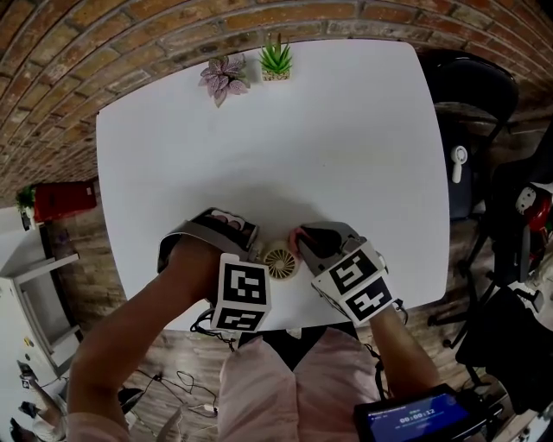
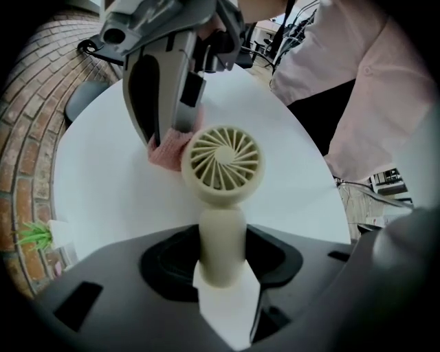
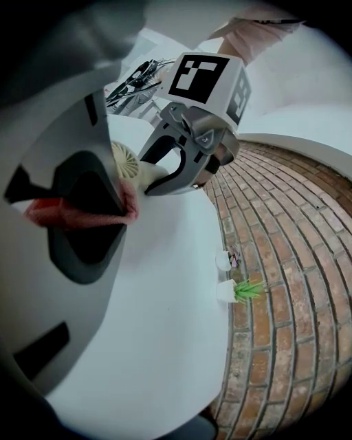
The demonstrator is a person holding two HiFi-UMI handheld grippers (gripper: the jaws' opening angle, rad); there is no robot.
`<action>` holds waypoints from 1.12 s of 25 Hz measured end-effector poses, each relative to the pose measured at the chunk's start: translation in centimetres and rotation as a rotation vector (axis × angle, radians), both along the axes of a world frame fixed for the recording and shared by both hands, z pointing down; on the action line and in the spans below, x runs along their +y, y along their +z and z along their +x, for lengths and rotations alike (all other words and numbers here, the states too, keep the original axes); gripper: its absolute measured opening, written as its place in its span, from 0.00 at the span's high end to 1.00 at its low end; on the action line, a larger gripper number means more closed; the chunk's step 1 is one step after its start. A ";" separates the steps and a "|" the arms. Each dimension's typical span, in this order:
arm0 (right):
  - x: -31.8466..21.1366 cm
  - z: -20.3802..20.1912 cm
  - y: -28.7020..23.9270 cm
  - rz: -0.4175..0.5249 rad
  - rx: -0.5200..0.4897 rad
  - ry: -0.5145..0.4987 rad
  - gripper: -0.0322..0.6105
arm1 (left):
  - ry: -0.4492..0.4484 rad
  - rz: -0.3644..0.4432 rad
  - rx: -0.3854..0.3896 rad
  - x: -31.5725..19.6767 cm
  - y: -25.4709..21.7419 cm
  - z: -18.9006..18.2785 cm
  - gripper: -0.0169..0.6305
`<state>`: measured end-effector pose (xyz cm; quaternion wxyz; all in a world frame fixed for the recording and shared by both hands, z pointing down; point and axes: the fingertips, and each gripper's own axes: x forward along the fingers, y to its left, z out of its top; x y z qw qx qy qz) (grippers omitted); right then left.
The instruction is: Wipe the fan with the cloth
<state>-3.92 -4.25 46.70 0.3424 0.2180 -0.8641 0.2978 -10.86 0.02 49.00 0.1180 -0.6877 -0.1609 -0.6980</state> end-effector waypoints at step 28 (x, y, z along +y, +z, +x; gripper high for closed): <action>-1.2 -1.2 -1.5 0.063 -0.063 -0.164 0.89 | 0.149 0.045 -0.074 0.5 0.2 0.3 0.67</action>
